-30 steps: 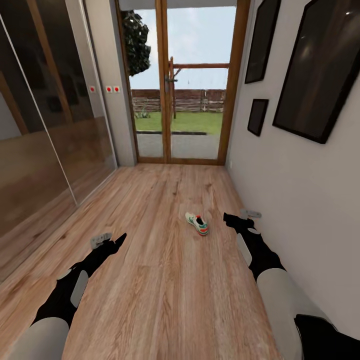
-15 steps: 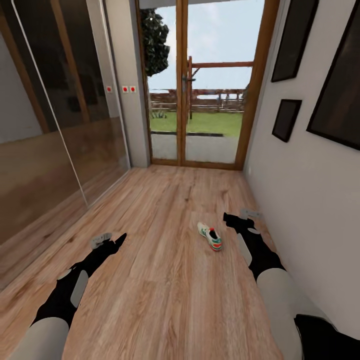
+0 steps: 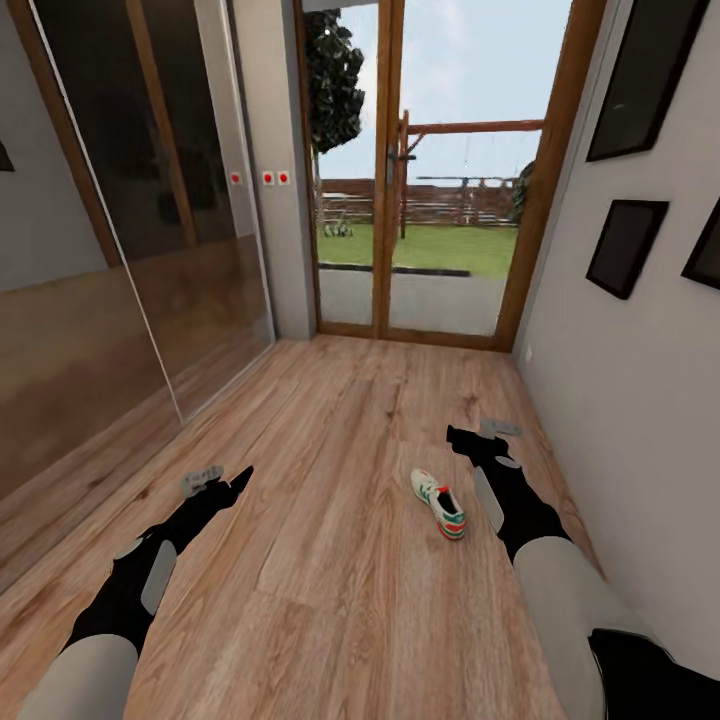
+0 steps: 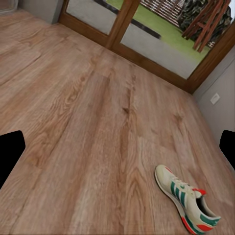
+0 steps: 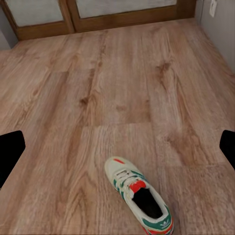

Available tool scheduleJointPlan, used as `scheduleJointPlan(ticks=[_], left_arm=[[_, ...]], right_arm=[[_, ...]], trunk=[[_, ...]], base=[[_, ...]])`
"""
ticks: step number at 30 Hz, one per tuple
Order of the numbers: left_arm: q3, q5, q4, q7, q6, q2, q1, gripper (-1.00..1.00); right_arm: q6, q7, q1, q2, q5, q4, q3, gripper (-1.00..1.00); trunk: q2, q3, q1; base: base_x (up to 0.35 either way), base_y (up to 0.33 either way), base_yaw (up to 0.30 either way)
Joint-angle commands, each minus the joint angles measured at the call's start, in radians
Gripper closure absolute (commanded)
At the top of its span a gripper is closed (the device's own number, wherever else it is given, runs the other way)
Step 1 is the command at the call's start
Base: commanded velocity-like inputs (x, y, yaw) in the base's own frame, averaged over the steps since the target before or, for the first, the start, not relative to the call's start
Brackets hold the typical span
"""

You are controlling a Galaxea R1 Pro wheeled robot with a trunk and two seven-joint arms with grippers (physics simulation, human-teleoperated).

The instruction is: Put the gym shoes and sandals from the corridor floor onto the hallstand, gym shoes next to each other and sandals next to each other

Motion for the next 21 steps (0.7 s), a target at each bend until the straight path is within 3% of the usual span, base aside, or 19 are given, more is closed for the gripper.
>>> scheduleJointPlan(ticks=[1, 21], left_arm=[[0.002, 0.009, 0.000, -0.005, 0.007, 0.000, -0.001, -1.00], [0.002, 0.010, 0.000, -0.006, 0.007, 0.000, 0.000, -1.00]], right_arm=[[0.005, -0.002, 0.000, 0.001, -0.004, -0.002, -0.002, -1.00], [0.005, -0.003, -0.001, 0.001, -0.004, -0.001, -0.002, -1.00]], trunk=[[0.000, -0.001, 0.000], [0.000, -0.001, 0.000]], base=[[0.347, -0.116, 0.005], [0.290, -0.188, 0.000]])
